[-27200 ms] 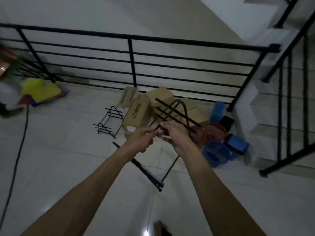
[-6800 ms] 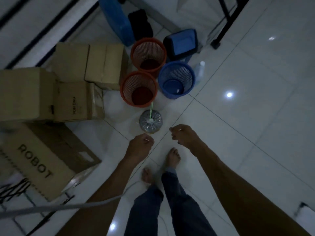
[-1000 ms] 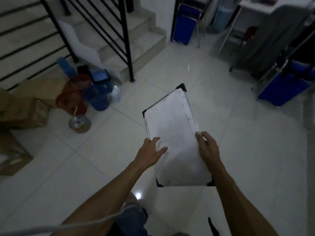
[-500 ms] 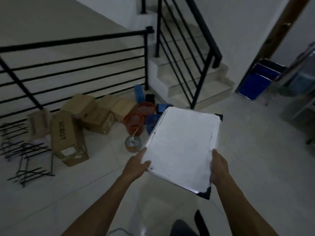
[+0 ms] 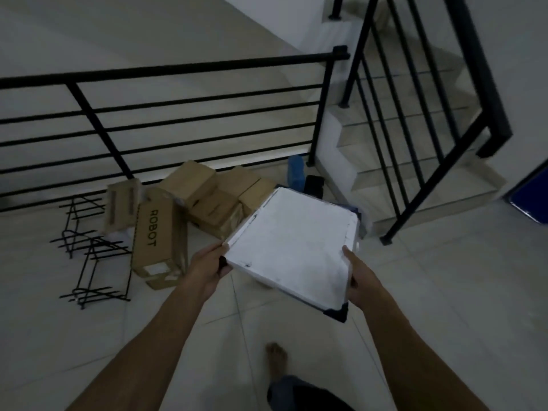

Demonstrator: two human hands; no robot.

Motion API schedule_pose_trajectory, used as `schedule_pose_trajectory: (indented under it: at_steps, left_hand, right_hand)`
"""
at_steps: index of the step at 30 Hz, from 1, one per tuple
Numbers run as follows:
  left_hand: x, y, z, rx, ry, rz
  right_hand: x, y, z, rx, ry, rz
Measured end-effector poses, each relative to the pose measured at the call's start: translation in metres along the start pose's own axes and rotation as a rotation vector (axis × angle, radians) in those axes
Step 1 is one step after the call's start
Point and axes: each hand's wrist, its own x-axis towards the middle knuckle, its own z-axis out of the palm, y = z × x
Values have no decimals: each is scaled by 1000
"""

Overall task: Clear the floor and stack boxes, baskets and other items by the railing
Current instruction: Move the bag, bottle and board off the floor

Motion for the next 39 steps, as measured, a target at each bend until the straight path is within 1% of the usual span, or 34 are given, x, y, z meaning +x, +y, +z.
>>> schedule_pose_trajectory:
  at_steps: [2,4,7,10,14,16,20,22,25,27,28,31,34,39]
  left_hand:
    - [30,14,4,-3,27,-16]
    - [59,27,9,-33,60,-29]
    - [91,41,15,-51,108,-80]
    - [119,59,21,-84,116,-113]
    - [173,84,19,-14,72,-188]
    - [206,95,17,26,63,-228]
    - [280,114,12,177,45,-305]
    - [321,117,9,275,24,-355]
    - [386,108,6,465,-13,-415]
    - [430,94,9,600,-19,-425]
    - [452,84,12,695,-48,-410]
    - [518,48,24,989,-216,-373]
    - [592,4,33,1035,-249,-362]
    - [694,-69,49,979,-290,-381]
  right_hand:
    - [21,-21,25,-77,12,-1]
    - [52,-36,43,-143,-8,53]
    - [92,-45,68,-237,19,139]
    - [129,-50,96,-334,147,161]
    - [174,-56,130,-426,288,180]
    - [199,-58,145,-421,370,183]
    - [243,-56,188,-331,485,172]
    - [268,-50,208,-350,557,184]
    - [309,-36,228,-355,681,209]
    - [338,-24,236,-360,736,214]
    - [354,-15,238,-365,758,207]
    - [411,16,232,-385,831,203]
    - [475,44,221,-391,897,192]
    - [580,88,185,-347,991,160]
